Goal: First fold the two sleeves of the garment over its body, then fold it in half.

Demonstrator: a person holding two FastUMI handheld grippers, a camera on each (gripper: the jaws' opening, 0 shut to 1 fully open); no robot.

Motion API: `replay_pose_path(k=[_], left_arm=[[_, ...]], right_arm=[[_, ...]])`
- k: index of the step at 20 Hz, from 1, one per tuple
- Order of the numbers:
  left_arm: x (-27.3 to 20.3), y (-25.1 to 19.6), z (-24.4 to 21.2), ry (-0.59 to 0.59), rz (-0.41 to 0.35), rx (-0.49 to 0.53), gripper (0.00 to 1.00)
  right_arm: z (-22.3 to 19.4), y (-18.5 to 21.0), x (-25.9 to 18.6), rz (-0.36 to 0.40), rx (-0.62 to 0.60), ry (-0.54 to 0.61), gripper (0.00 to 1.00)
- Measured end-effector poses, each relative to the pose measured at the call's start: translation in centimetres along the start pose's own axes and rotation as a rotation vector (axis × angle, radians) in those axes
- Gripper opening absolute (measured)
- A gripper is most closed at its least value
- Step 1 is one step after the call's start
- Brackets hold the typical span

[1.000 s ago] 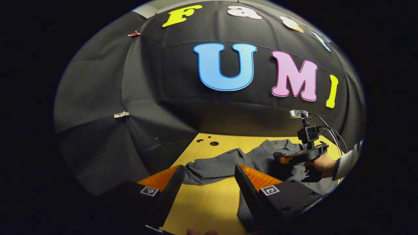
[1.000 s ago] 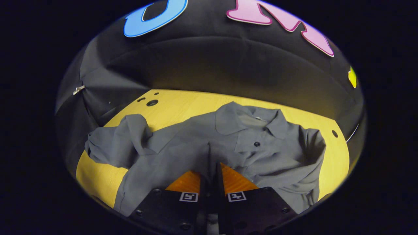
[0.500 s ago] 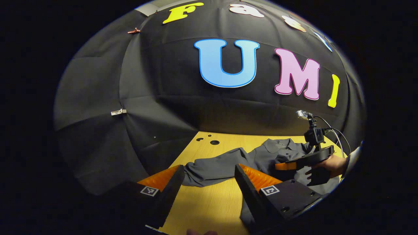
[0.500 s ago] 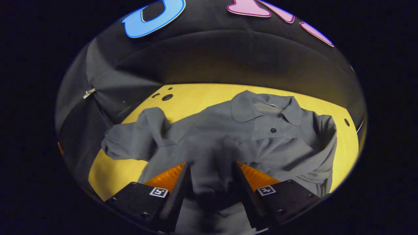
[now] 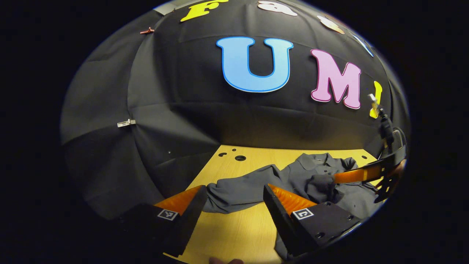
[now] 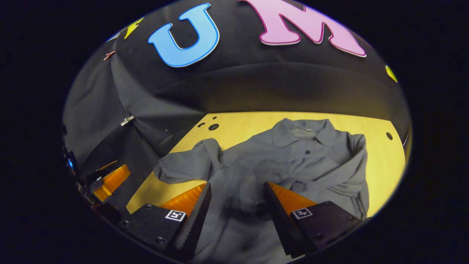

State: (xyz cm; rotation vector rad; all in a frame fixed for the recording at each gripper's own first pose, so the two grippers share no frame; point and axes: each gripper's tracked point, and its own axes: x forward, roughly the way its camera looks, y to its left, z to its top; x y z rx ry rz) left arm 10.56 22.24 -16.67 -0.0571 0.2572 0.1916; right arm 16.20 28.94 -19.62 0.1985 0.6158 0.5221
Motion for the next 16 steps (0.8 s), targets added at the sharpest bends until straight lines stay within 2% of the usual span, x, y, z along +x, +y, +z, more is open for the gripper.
replay_pose_path(k=[3, 7, 16], left_arm=[[1.9, 1.1, -0.3, 0.011, 0.014, 0.036, 0.98], [5.4, 2.4, -1.4, 0.043, 0.025, 0.075, 0.98], [13.5, 4.5, -7.0, 0.189, 0.036, 0.142, 0.98]], right_arm=[[0.0, -1.4, -3.6, -0.046, -0.035, -0.033, 0.89], [-0.8, -3.3, -7.8, -0.116, -0.013, -0.066, 0.89], [-4.6, -7.5, -12.6, -0.245, 0.036, -0.035, 0.89]])
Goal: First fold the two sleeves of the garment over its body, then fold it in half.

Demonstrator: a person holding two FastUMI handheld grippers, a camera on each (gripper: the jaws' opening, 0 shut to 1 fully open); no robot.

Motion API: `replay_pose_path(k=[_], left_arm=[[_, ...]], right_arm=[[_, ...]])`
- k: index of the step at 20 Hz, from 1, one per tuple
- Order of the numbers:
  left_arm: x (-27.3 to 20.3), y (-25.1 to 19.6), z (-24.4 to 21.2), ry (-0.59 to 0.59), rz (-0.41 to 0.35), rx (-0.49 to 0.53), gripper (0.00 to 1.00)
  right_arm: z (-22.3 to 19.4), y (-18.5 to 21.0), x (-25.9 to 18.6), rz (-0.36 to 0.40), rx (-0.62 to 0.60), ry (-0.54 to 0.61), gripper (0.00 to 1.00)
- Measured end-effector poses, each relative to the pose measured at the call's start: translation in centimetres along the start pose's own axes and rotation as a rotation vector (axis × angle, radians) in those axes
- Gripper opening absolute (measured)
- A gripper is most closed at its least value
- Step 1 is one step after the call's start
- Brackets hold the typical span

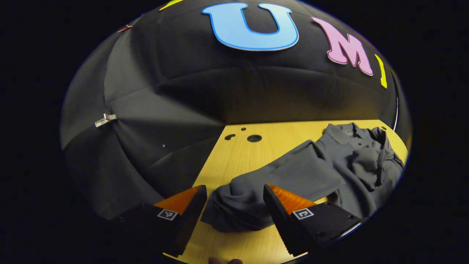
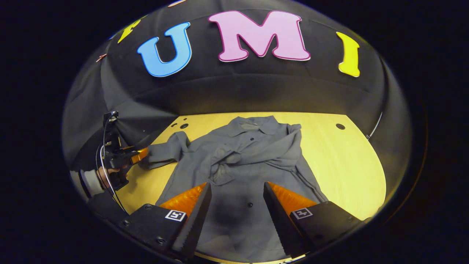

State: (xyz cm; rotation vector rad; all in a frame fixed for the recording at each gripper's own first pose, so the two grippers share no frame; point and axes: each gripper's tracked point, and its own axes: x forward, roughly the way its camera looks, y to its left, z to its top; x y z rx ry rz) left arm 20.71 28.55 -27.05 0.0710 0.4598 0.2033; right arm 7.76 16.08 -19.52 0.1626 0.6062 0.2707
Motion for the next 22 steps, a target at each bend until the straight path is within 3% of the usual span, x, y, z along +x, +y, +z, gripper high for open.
replay_pose_path(k=[6, 7, 9, 10, 14, 16, 19, 22], left_arm=[[3.3, 0.1, -5.2, 0.163, 0.025, 0.007, 0.98], [3.1, 0.3, -4.5, 0.134, 0.023, -0.013, 0.99], [3.5, 0.1, -5.0, 0.138, 0.005, -0.035, 1.00], [3.5, -1.0, -5.2, 0.150, -0.052, -0.054, 1.00], [4.3, -2.2, -5.1, 0.156, -0.123, -0.030, 0.39], [4.3, -2.1, -4.7, 0.174, -0.120, -0.041, 0.12], [4.4, -2.0, -4.6, 0.194, -0.078, -0.085, 0.06], [3.3, -2.3, -3.6, 0.173, -0.057, -0.101, 0.06]], right_arm=[[0.1, -1.2, -0.7, -0.031, 0.012, -0.006, 0.89], [0.1, -1.4, -0.9, -0.032, 0.015, -0.005, 0.89], [0.2, -1.5, -1.1, -0.035, 0.023, -0.007, 0.89], [0.1, -1.5, -1.2, -0.033, 0.025, -0.007, 0.89], [0.0, -1.8, -1.4, -0.031, 0.026, -0.006, 0.89], [0.0, -2.1, -1.8, -0.033, 0.030, -0.013, 0.89], [0.2, -2.6, -2.2, -0.034, 0.039, -0.027, 0.89], [0.3, -3.5, -2.8, -0.039, 0.043, -0.043, 0.89]])
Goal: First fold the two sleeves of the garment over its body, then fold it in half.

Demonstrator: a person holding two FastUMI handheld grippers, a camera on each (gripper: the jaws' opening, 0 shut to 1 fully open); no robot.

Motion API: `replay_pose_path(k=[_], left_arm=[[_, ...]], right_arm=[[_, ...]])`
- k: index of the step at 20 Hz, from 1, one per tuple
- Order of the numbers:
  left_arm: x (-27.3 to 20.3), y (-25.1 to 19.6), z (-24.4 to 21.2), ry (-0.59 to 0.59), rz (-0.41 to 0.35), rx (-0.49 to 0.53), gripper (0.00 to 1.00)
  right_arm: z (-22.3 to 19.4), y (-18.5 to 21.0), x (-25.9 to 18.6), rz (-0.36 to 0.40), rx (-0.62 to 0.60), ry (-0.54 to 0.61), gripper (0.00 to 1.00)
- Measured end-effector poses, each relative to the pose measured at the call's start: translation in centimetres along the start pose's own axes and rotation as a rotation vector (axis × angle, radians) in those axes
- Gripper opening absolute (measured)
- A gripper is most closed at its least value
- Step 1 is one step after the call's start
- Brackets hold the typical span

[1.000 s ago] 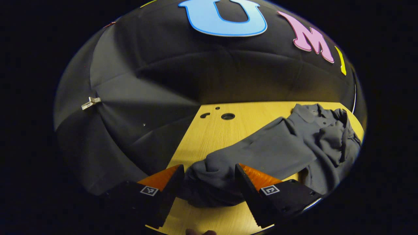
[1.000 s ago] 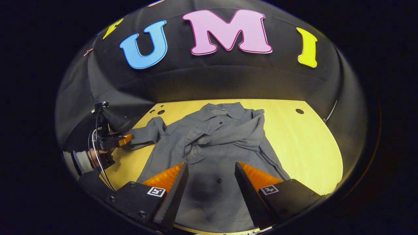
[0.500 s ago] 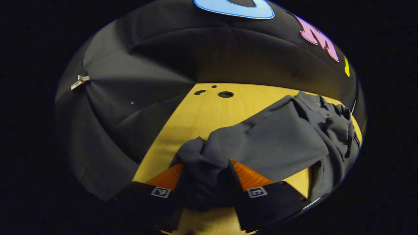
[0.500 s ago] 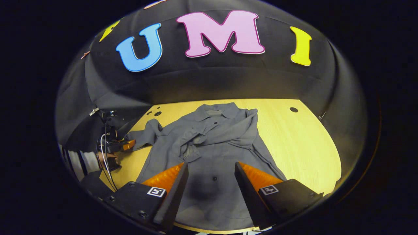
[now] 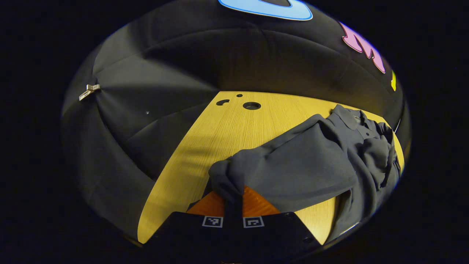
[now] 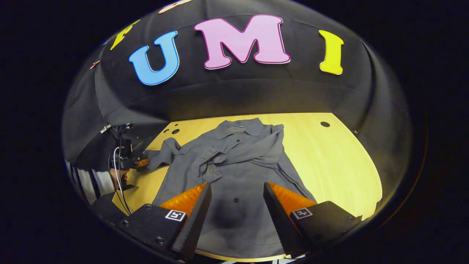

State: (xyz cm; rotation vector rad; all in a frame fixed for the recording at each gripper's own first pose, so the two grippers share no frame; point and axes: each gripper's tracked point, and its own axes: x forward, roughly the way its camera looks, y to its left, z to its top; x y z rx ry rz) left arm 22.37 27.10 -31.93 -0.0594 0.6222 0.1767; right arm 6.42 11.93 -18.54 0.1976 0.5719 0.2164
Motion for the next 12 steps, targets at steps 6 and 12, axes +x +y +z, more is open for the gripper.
replay_pose_path(k=[6, 12], left_arm=[[-4.8, -2.5, 4.5, -0.147, -0.014, 0.025, 0.06], [-10.4, -7.7, 8.7, -0.256, -0.078, 0.021, 0.06]], right_arm=[[0.0, -2.0, -1.2, -0.007, 0.026, -0.026, 0.89], [0.2, -5.2, -2.0, -0.010, 0.047, -0.055, 0.89]])
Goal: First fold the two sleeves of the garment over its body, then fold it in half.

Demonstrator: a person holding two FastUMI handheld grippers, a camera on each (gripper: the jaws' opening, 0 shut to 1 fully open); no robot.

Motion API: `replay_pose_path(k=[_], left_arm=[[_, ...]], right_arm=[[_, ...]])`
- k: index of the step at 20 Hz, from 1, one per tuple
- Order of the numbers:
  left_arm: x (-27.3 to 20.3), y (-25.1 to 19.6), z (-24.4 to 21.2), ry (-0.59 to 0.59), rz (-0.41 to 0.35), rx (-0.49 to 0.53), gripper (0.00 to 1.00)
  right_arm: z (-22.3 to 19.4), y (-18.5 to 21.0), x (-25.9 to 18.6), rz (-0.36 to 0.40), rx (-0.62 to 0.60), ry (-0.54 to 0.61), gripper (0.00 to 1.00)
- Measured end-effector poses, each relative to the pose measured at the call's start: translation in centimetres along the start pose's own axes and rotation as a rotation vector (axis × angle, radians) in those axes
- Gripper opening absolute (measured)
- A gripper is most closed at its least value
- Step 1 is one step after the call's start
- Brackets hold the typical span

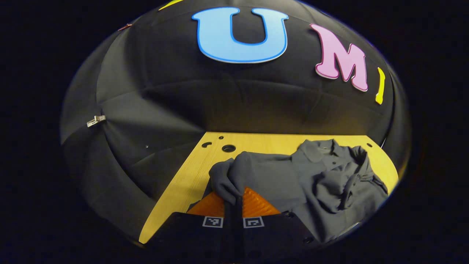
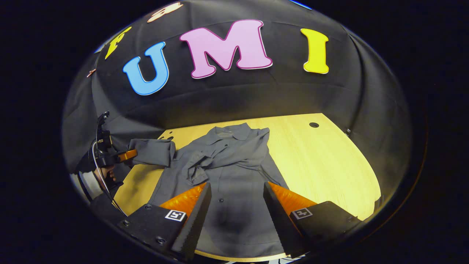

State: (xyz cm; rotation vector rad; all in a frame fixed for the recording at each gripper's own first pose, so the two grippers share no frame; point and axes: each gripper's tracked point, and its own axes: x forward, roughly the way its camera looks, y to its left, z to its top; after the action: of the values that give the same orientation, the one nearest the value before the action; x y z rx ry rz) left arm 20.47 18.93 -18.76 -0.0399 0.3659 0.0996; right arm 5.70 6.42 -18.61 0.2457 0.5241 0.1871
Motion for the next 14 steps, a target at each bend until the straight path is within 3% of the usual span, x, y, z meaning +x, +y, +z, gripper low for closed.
replay_pose_path(k=[6, 14], left_arm=[[-2.0, -6.1, 4.8, -0.075, -0.051, -0.009, 0.05], [-2.7, -19.0, 6.8, -0.102, -0.202, 0.019, 0.06]], right_arm=[[0.2, -3.9, -0.9, -0.012, 0.013, -0.007, 0.89], [0.4, -8.9, -1.3, -0.037, 0.025, -0.006, 0.89]])
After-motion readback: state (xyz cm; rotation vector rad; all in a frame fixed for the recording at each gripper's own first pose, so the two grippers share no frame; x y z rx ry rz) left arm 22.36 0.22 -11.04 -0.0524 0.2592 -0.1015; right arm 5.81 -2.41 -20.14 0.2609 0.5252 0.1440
